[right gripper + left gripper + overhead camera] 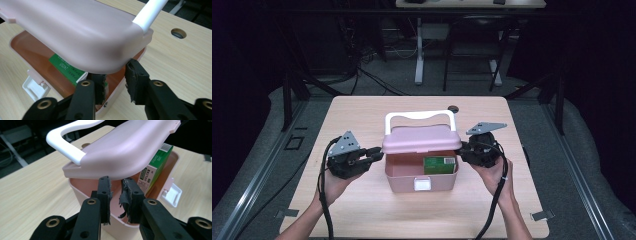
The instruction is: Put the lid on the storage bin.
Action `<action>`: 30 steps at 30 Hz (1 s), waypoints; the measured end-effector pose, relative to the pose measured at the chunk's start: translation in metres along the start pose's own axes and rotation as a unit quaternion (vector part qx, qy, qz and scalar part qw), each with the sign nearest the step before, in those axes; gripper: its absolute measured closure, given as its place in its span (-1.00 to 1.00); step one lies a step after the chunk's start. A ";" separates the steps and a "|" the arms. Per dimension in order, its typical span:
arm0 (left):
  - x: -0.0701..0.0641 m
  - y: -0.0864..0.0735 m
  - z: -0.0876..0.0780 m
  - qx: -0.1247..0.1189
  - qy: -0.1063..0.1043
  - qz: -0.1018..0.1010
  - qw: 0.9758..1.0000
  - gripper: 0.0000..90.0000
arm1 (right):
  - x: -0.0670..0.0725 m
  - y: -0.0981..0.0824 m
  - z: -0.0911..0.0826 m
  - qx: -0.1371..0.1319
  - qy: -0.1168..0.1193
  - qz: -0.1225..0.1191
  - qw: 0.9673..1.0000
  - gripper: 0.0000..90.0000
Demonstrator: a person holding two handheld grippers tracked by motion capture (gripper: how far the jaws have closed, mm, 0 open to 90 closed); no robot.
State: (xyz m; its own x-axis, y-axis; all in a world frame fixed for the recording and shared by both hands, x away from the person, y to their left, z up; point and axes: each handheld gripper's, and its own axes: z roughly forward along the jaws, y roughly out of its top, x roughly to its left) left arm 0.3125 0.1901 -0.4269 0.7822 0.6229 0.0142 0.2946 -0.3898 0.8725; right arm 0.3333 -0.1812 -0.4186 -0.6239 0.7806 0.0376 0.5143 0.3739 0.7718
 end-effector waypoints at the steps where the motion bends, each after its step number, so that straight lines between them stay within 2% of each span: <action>1: 0.000 -0.002 0.000 0.002 -0.002 -0.003 1.000 0.66 | -0.001 -0.001 0.000 0.001 0.001 0.002 1.000 0.48; 6: 0.000 -0.010 0.004 0.009 -0.020 -0.021 1.000 0.52 | -0.002 -0.008 -0.003 0.009 0.009 0.011 1.000 0.34; 10: 0.000 -0.014 0.008 0.017 -0.045 -0.039 0.998 0.40 | -0.004 -0.012 -0.005 0.016 0.022 0.018 0.999 0.27; 15: -0.003 -0.017 0.007 0.036 -0.061 -0.041 0.997 0.22 | -0.001 -0.018 -0.006 0.027 0.028 0.022 0.999 0.09; 19: -0.006 -0.020 0.010 0.060 -0.070 -0.037 0.995 0.19 | 0.003 -0.024 -0.004 0.035 0.032 0.021 0.999 0.01; 30: -0.010 -0.041 0.019 0.080 -0.060 -0.045 0.994 0.03 | 0.005 -0.050 0.004 0.066 0.038 0.046 0.996 -0.15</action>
State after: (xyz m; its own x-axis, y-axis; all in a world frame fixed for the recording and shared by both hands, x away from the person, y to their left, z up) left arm 0.3027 0.1869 -0.4725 0.8056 0.5788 -0.1265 0.4420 -0.4449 0.7789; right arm 0.3070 -0.1944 -0.4599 -0.6108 0.7761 0.1566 0.6410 0.3686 0.6732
